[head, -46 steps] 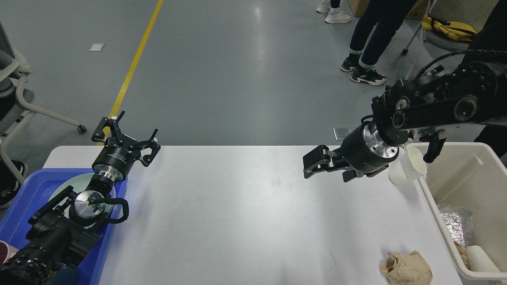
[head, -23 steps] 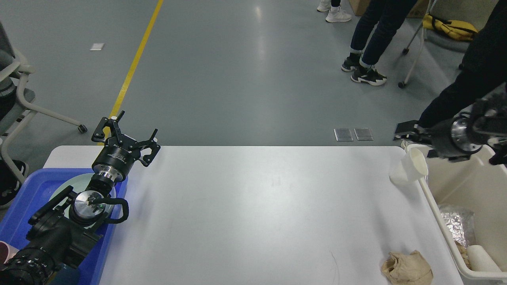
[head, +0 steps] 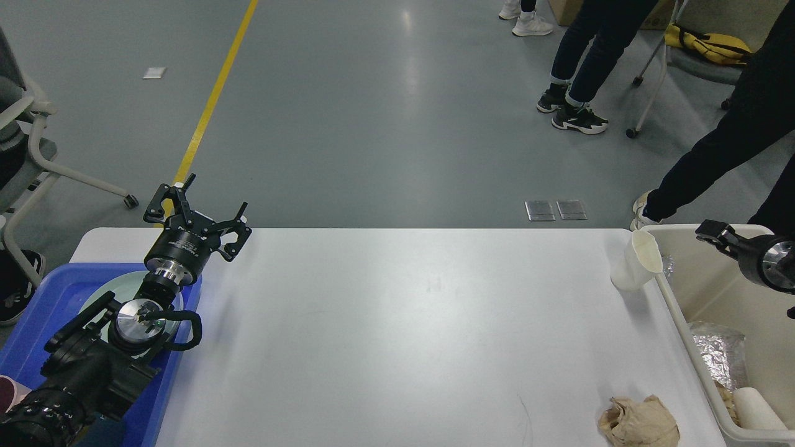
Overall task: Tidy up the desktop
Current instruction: 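Lower the right gripper onto the white paper cup beside the bin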
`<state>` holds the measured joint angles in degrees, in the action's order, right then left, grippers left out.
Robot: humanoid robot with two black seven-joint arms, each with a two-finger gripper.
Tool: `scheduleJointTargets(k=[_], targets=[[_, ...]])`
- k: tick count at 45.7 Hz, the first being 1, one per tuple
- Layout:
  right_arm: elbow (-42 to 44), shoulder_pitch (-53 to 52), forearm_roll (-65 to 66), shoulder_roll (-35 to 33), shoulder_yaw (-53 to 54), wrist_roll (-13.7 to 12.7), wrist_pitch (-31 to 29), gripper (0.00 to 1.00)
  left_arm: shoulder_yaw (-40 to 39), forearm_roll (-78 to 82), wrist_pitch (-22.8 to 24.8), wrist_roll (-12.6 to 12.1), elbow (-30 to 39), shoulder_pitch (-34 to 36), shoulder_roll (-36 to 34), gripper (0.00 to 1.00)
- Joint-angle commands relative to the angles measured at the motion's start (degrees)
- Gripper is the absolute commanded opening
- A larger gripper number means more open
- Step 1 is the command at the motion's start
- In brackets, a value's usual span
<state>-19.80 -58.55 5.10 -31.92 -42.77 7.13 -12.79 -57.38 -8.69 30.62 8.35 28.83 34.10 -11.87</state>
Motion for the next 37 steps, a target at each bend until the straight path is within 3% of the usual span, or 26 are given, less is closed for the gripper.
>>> scheduleJointTargets(k=[1,10,23,37], targets=[[0.11,2.21,0.0,0.46,0.67,-0.1,2.86,1.0,0.08,-0.01,0.06,0.0,0.0,0.0,0.0,0.96],[1.43,5.63,0.0,3.7,1.2,-0.01,5.58,1.0,-0.01,-0.01,0.06,0.0,0.0,0.0,0.0,0.96],[11.8,9.24,-0.18,12.32,1.55,-0.09,6.2,1.0,-0.01,0.08,-0.03,0.0,0.0,0.0,0.0,0.96],[12.51,10.91,-0.18,13.2,1.29,-0.27,6.2,1.0,-0.01,-0.01,0.06,0.0,0.0,0.0,0.0,0.96]])
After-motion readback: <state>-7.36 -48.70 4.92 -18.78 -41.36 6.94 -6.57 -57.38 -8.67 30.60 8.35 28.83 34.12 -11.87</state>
